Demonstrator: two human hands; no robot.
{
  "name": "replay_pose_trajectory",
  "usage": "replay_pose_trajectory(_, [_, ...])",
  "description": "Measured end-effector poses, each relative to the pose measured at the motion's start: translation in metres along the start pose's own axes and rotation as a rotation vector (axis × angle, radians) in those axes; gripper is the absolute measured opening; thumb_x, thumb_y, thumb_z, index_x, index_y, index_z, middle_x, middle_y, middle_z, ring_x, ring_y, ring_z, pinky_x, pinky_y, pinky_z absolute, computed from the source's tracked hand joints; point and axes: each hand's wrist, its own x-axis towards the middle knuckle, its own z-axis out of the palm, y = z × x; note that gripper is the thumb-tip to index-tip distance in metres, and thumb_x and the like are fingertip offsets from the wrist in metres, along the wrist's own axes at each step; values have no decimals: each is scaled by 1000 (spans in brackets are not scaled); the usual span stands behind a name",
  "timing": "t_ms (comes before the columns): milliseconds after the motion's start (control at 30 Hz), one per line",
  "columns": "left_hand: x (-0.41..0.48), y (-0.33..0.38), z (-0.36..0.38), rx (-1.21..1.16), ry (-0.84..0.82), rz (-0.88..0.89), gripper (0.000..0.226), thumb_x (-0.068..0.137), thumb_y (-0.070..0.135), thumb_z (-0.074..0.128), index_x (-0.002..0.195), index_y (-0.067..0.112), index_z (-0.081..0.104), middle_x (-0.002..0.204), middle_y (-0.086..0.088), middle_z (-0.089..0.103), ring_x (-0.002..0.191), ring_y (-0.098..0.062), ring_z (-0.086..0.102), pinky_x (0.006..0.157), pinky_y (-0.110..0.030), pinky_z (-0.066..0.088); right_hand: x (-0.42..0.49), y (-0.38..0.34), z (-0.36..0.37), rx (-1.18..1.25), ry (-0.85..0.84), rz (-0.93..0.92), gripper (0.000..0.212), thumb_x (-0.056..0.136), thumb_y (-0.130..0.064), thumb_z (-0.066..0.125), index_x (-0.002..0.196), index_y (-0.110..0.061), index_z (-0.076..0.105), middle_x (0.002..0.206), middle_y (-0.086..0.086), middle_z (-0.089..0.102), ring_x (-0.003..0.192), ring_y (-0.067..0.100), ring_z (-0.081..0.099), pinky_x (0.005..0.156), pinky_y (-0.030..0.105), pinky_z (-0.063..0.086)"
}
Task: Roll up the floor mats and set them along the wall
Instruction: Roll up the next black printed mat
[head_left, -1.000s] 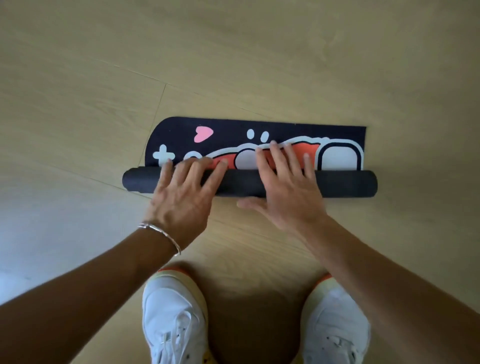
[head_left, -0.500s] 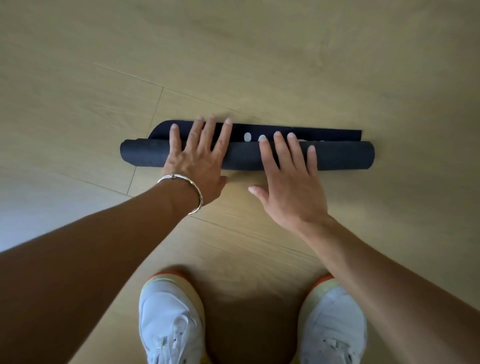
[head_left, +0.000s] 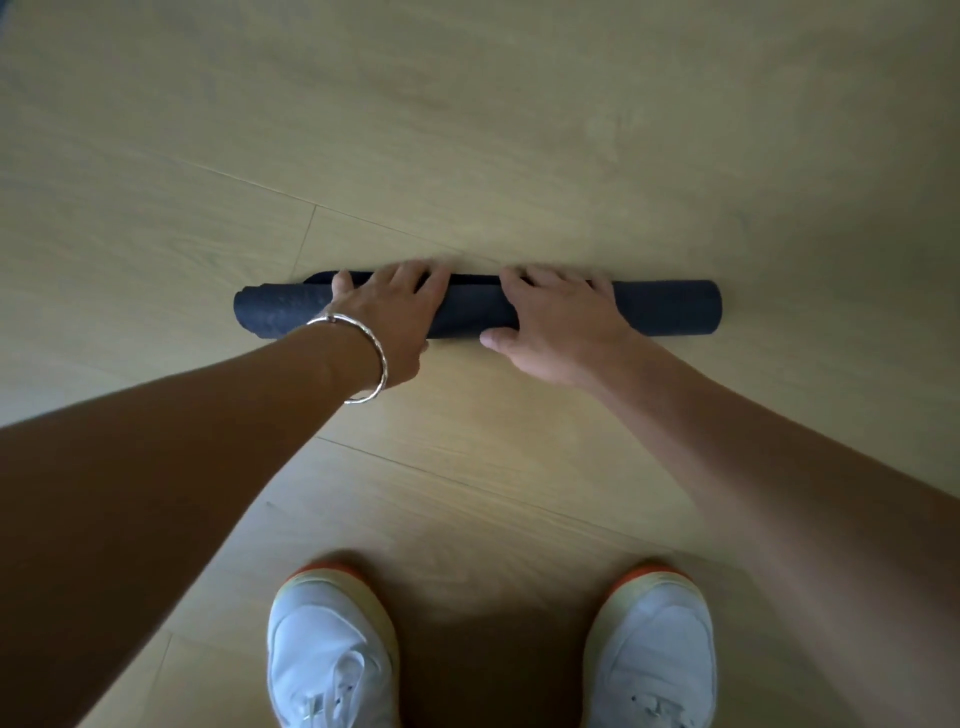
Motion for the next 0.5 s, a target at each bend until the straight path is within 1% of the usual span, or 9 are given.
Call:
replay_pose_trajectory(67, [-6,1,1,42,20,7,70,88,26,60,143,18,16,131,-9,36,118,-28,39,92,-51,43,-5,1,2,6,54,-12,61,93,-53,45,145,-25,28,141,3,38,130,25,33,110,45,23])
replay_pose_trajectory(133, [-19,6,-2,63,16,12,66,87,24,62,139,18,21,120,-9,39,108,-26,41,84,-47,48,-16,1,1,5,70,-43,58,92,-50,50,144,-30,32,133,2,41,125,24,34,109,44,24])
replay_pose_trajectory(200, [-38,9,-16,126,14,26,62,86,20,62,135,19,24,115,-8,39,104,-25,41,78,-43,49,-31,-2,-9,-11,47,-86,60,91,-49,53,144,-33,31,128,2,42,121,23,35,108,43,25])
replay_pose_trajectory(267, [-58,4,-50,207,46,45,60,86,16,62,133,19,25,114,-6,37,103,-23,40,75,-42,46,-51,-11,-38,-8,51,-102,59,90,-50,55,142,-30,35,123,3,43,118,23,36,102,40,32])
replay_pose_trajectory(300, [-66,-3,-75,253,81,42,59,86,16,61,133,20,25,114,-6,36,103,-23,40,75,-42,45,-59,-17,-60,-1,78,-106,59,88,-51,56,139,-27,37,122,3,43,117,23,37,99,39,35])
replay_pose_trajectory(367, [-81,-21,-138,353,203,16,60,86,16,60,131,21,22,114,-5,36,103,-24,40,80,-45,44,-75,-30,-124,2,159,-106,61,85,-53,59,133,-21,42,122,3,42,117,24,36,94,39,39])
replay_pose_trajectory(433, [-103,-37,-214,429,353,-18,58,85,17,60,130,21,22,114,-5,38,102,-24,42,84,-47,45,-96,-46,-206,-21,249,-123,59,83,-57,60,126,-18,49,119,3,41,117,24,36,92,40,39])
replay_pose_trajectory(500, [-136,-46,-286,476,496,-49,55,85,18,59,129,19,27,112,-6,41,99,-26,44,83,-48,46,-132,-63,-288,-74,352,-153,57,82,-60,58,119,-16,52,117,4,41,115,24,37,92,41,39])
